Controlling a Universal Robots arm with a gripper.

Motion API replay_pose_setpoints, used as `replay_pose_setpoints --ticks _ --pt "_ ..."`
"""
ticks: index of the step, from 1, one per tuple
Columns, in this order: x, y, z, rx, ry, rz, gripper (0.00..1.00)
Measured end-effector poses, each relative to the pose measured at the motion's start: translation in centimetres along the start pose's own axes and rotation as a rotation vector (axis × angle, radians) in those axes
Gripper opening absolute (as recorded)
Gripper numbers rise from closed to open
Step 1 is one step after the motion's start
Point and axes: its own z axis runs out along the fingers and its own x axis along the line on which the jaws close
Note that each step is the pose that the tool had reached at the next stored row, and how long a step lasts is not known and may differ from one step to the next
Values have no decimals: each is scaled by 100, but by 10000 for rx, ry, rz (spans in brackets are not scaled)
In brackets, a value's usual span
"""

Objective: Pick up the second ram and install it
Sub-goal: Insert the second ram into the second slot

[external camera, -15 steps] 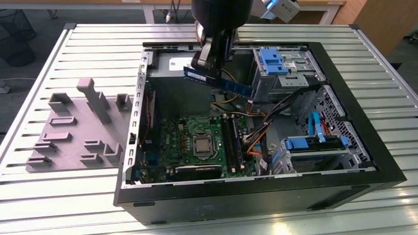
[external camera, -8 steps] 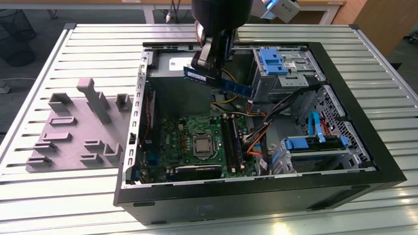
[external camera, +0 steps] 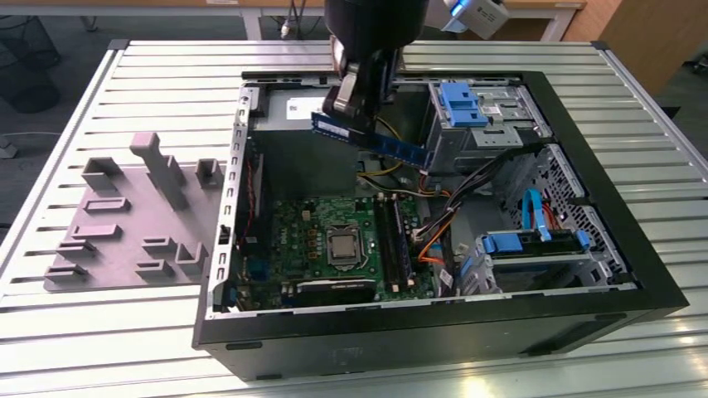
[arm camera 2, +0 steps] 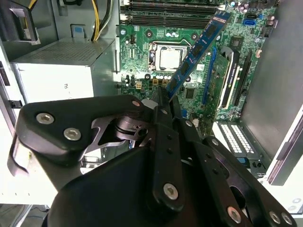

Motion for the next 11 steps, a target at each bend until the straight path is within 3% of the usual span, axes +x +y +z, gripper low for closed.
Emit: replay_pose_setpoints --ticks 11 --pt "0 0 8 41 7 1832 14"
